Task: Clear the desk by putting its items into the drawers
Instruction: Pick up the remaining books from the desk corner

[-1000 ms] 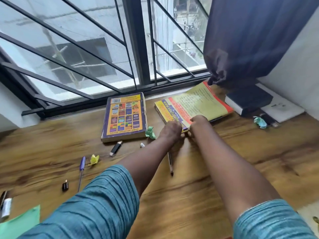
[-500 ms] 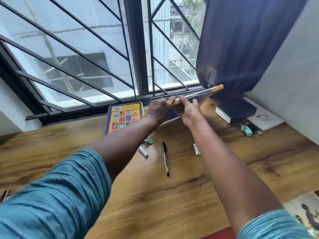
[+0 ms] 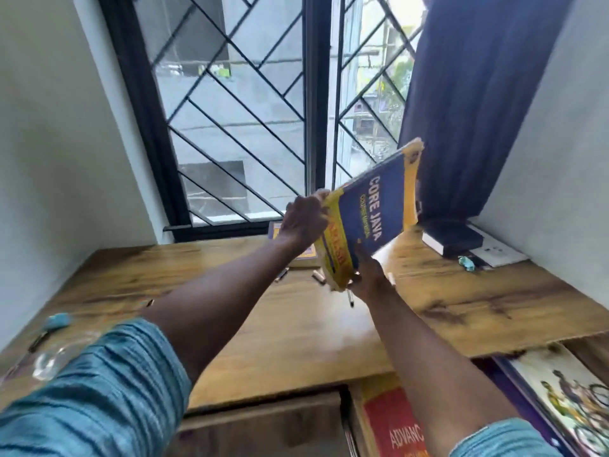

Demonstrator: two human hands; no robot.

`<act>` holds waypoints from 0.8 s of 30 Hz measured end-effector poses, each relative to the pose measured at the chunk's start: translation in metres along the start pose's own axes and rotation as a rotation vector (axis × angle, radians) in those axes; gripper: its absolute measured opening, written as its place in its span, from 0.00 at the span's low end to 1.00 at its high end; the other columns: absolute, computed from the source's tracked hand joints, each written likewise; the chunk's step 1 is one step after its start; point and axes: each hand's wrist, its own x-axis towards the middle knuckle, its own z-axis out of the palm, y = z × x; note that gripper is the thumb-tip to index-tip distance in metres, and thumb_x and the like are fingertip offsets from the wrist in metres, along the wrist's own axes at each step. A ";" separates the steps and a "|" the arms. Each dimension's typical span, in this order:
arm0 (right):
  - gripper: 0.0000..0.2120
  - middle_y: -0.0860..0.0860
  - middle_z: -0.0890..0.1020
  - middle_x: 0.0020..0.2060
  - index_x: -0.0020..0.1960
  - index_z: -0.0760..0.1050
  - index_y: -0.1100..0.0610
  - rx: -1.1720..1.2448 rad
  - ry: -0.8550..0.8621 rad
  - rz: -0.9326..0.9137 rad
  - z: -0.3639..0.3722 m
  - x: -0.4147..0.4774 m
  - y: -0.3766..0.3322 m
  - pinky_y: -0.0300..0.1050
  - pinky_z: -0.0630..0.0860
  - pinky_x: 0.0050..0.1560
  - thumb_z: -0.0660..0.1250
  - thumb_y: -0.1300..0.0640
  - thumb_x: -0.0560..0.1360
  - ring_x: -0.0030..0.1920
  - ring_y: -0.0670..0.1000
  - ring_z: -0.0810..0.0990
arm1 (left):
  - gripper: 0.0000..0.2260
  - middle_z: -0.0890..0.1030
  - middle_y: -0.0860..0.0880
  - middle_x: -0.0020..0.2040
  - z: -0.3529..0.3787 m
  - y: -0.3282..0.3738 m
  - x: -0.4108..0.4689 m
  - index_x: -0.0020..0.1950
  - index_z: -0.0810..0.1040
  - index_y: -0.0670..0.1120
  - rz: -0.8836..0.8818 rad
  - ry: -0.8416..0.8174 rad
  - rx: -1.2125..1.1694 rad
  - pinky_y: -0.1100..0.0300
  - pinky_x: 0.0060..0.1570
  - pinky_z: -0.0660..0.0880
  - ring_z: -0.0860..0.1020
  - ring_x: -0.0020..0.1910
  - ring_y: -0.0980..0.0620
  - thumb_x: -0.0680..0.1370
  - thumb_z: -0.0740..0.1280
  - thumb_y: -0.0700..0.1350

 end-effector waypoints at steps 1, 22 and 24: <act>0.11 0.53 0.82 0.33 0.42 0.75 0.57 -0.003 -0.009 -0.038 -0.001 -0.021 0.002 0.39 0.76 0.24 0.59 0.56 0.81 0.27 0.52 0.80 | 0.15 0.82 0.38 0.53 -0.011 0.007 -0.015 0.60 0.77 0.49 -0.054 0.012 -0.087 0.53 0.52 0.72 0.78 0.56 0.38 0.75 0.62 0.40; 0.18 0.52 0.84 0.27 0.59 0.71 0.67 -0.330 0.201 0.033 -0.275 -0.184 -0.023 0.44 0.79 0.25 0.62 0.78 0.71 0.25 0.51 0.82 | 0.11 0.77 0.43 0.42 0.158 0.099 -0.270 0.60 0.71 0.40 -0.942 -0.467 -1.093 0.60 0.22 0.75 0.75 0.33 0.49 0.78 0.65 0.37; 0.20 0.53 0.84 0.31 0.59 0.71 0.69 -0.368 0.199 0.068 -0.310 -0.185 -0.022 0.49 0.81 0.32 0.64 0.78 0.69 0.29 0.52 0.83 | 0.09 0.78 0.44 0.42 0.178 0.125 -0.298 0.59 0.70 0.41 -0.994 -0.482 -1.177 0.58 0.28 0.75 0.77 0.35 0.48 0.79 0.63 0.37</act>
